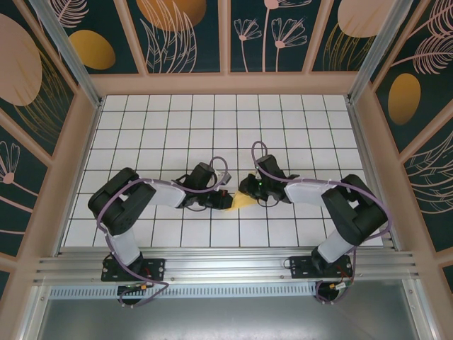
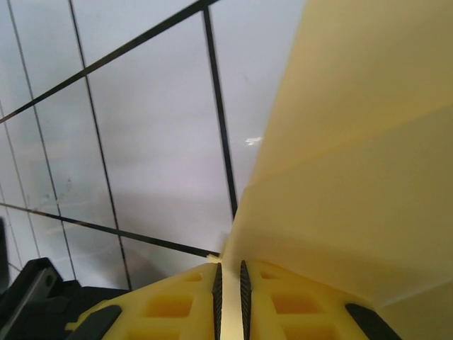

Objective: Fold a paper plane with a square sheet of paper (pick it up from the middle)
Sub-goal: Fourth fold the wing at the center of the table.

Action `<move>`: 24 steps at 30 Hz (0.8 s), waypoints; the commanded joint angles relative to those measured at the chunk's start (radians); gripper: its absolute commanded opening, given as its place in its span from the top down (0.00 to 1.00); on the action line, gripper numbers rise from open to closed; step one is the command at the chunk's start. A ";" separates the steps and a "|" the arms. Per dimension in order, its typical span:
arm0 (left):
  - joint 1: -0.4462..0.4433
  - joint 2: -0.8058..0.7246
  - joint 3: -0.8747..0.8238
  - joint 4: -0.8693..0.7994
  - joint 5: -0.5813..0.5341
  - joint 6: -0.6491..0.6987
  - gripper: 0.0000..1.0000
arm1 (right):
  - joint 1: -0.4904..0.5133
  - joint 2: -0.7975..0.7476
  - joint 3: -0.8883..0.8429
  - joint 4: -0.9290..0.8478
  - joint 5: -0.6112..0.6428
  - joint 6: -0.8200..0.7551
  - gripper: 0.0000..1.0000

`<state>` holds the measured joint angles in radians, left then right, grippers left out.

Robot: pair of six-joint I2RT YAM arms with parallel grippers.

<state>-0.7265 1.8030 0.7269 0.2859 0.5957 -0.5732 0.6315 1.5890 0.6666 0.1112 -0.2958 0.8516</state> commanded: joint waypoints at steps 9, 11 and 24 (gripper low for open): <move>-0.010 0.050 0.086 -0.185 0.030 0.102 1.00 | -0.019 -0.015 -0.102 0.052 0.072 0.060 0.80; -0.011 0.052 0.085 -0.181 0.050 0.094 1.00 | -0.023 -0.017 -0.100 0.069 0.049 0.053 0.80; -0.009 0.097 0.081 -0.099 0.128 -0.025 1.00 | -0.064 -0.246 -0.125 0.047 0.005 -0.010 0.64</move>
<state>-0.7280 1.8530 0.8066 0.1913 0.6685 -0.5545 0.5789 1.3743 0.5720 0.1688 -0.2783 0.8768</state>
